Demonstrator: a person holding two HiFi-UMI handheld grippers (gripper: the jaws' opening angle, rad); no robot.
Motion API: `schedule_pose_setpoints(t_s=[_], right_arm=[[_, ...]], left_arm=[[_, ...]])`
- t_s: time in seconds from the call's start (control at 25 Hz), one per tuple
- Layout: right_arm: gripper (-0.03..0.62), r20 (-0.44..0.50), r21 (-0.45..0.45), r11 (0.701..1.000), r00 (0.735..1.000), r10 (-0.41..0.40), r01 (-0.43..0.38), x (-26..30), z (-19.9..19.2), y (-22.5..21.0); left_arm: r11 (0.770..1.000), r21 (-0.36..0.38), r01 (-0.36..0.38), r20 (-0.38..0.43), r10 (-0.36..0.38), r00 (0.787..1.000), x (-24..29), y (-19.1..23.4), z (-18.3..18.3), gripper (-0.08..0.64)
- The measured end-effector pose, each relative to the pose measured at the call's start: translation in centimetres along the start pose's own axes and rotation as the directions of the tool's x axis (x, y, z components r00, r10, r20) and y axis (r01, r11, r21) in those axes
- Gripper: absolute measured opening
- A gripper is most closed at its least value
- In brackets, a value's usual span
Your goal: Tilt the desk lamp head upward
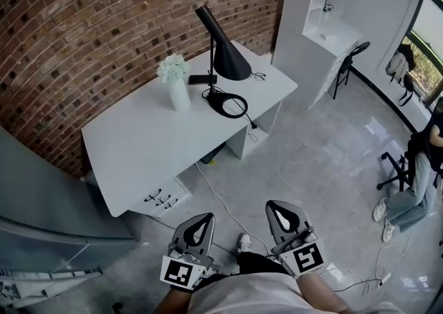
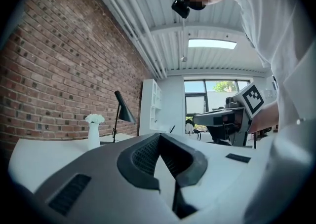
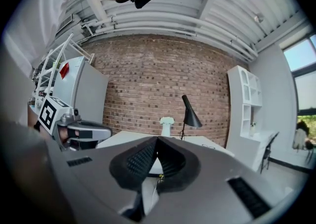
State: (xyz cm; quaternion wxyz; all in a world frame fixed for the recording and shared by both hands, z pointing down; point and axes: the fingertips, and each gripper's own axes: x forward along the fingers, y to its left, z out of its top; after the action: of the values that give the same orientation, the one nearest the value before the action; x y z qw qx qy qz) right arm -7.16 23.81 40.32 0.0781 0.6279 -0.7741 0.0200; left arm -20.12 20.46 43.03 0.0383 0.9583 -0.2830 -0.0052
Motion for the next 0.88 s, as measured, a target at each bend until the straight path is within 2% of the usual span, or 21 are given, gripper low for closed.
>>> schedule_pose_setpoints(t_s=[0.12, 0.28, 0.4, 0.52, 0.68, 0.88], right_arm=[[0.015, -0.01, -0.012, 1.0, 1.0, 0.002, -0.002, 1.7, -0.8, -3.2], [0.015, 0.019, -0.038, 0.997, 0.998, 0.064, -0.064, 4.9, -0.5, -6.6], [0.015, 0.038, -0.025, 0.993, 0.992, 0.12, -0.119, 7.1, 0.1, -8.2], [0.015, 0.075, -0.006, 0.986, 0.983, 0.165, -0.165, 9.1, 0.9, -9.1], [0.015, 0.099, 0.022, 0.978, 0.974, 0.204, -0.207, 10.8, 0.9, -9.1], [0.015, 0.095, 0.024, 0.964, 0.961, 0.26, -0.264, 14.3, 0.8, -7.5]], left_arm=[[1.0, 0.006, -0.029, -0.007, 0.029, 1.0, 2.4, 1.1, -0.6, 0.005], [0.997, 0.026, -0.068, -0.003, 0.068, 0.998, 6.4, 2.4, 0.2, 0.003], [0.993, 0.044, -0.112, 0.01, 0.111, 0.994, 8.8, 3.1, 1.5, 0.005], [0.989, 0.04, -0.145, 0.017, 0.145, 0.989, 10.8, 3.8, 2.2, 0.003], [0.992, 0.05, -0.117, -0.001, 0.117, 0.993, 12.4, 3.1, 2.0, 0.005], [0.992, 0.029, -0.124, -0.002, 0.124, 0.992, 13.0, 4.9, 1.7, 0.004]])
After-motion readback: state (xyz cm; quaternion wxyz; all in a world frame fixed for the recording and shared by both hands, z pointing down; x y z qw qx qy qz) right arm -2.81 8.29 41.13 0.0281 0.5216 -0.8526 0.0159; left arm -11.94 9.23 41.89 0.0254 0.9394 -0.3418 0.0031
